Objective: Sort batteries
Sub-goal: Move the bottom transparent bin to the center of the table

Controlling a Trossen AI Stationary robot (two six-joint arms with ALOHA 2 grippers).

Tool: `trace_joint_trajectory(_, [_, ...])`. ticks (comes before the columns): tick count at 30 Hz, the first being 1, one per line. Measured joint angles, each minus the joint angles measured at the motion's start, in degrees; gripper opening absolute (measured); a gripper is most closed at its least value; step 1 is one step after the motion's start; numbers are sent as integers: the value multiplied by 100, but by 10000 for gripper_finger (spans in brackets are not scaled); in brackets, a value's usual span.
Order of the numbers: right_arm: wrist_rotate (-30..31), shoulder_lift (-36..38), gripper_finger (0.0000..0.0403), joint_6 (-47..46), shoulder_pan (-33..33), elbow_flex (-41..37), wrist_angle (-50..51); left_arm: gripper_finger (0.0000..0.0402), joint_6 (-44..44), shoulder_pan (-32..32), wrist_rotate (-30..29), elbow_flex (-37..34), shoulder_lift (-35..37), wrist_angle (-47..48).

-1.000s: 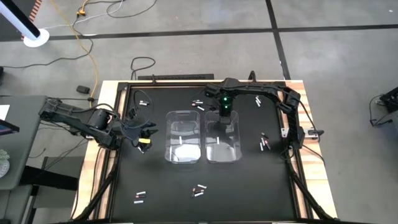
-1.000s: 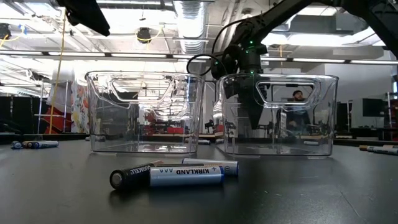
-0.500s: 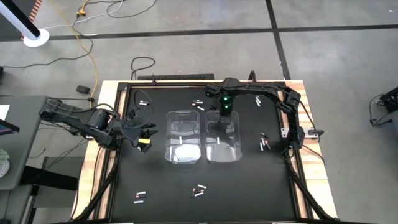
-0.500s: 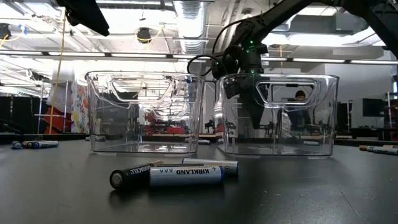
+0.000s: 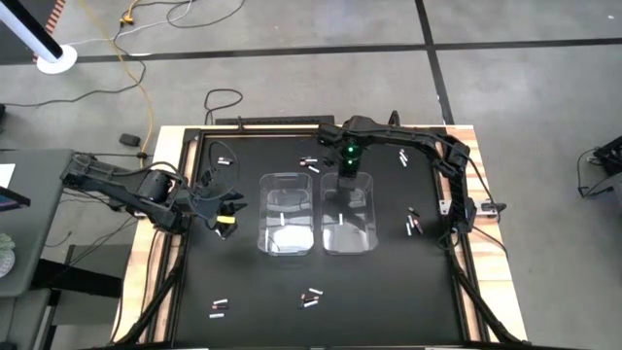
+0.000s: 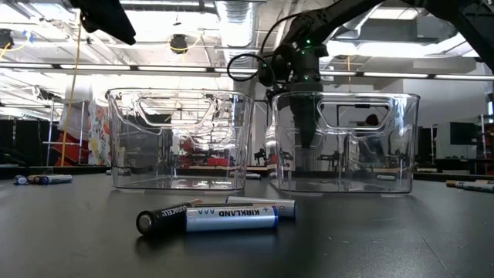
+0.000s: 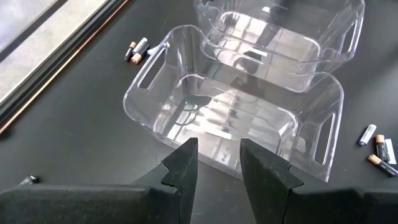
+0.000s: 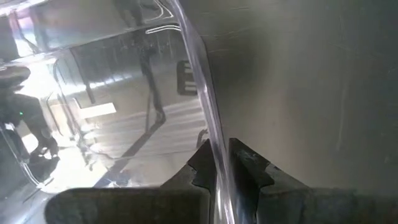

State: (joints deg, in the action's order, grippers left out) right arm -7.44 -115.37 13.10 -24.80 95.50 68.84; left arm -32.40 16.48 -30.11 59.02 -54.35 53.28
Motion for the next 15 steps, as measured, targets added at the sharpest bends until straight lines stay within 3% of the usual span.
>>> trace_joint_trajectory(15, [0, 0, 57, 238, -50, 0, 453, 116, 75, -1, -2, 0, 0, -2])
